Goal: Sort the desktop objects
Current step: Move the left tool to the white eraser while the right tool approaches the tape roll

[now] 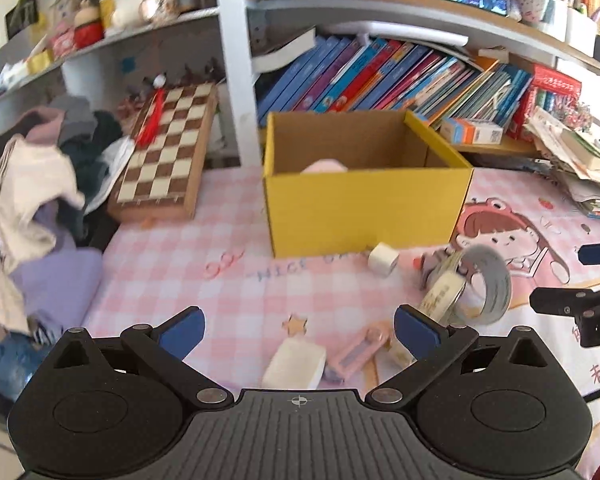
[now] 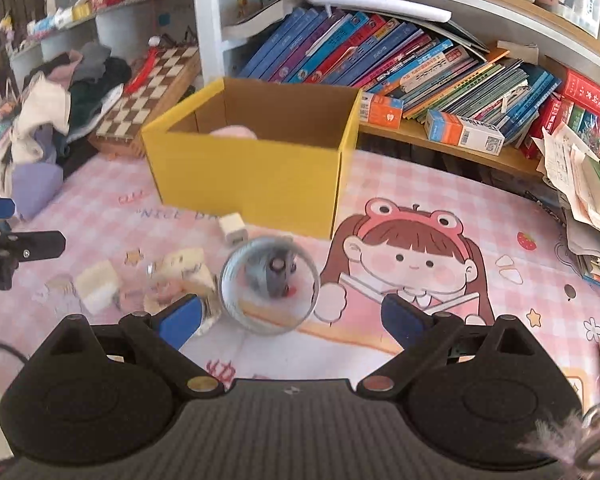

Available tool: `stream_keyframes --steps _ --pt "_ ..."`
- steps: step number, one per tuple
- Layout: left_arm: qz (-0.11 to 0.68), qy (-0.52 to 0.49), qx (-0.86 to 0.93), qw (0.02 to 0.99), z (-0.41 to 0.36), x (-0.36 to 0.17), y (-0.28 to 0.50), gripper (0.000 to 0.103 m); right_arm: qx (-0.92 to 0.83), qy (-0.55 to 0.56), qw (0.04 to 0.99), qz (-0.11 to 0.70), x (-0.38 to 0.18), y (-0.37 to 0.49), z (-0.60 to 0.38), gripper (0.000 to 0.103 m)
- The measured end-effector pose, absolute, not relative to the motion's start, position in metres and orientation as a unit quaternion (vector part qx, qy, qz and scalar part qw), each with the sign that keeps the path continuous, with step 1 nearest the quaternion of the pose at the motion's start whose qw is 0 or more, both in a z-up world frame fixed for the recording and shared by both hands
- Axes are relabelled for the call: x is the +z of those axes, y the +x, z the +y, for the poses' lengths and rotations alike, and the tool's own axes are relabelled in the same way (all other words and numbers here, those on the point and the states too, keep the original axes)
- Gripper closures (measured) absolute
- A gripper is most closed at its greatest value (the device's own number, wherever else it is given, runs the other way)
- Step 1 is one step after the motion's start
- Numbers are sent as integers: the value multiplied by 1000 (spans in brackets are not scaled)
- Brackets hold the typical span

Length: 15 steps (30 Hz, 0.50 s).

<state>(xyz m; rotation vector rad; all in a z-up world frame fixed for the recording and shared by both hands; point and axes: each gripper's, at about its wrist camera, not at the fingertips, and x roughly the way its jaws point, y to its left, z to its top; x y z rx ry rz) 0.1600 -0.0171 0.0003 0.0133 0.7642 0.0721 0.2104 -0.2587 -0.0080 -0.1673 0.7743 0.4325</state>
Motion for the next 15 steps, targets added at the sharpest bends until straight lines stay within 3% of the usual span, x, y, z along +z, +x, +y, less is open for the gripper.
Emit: stream_keyframes --steps 15 --pt "407 -4 34 913 -18 -33 144 1 191 -64 891 407 -35 202 -254 6"
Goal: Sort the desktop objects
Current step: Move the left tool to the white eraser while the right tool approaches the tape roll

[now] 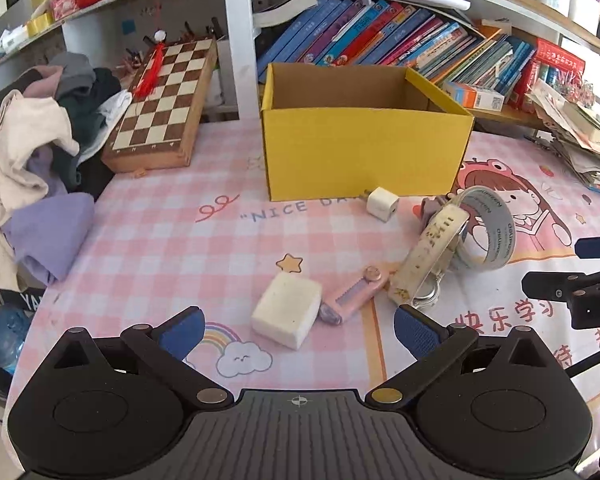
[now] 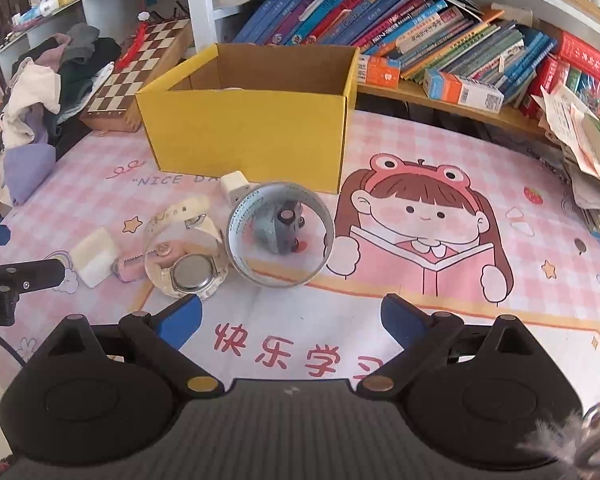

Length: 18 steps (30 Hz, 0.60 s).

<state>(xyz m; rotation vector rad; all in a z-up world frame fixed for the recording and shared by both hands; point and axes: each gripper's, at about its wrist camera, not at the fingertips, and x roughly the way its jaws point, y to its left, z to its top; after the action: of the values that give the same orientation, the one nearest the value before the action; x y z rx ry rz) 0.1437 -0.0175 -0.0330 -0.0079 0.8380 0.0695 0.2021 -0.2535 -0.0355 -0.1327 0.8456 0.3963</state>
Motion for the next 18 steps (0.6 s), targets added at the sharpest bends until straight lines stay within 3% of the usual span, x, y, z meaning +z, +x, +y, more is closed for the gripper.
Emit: stream_keyframes --steps 18 --pt "415 -1 35 909 8 -45 159 1 175 -58 885 428 -48 220 -246 6"
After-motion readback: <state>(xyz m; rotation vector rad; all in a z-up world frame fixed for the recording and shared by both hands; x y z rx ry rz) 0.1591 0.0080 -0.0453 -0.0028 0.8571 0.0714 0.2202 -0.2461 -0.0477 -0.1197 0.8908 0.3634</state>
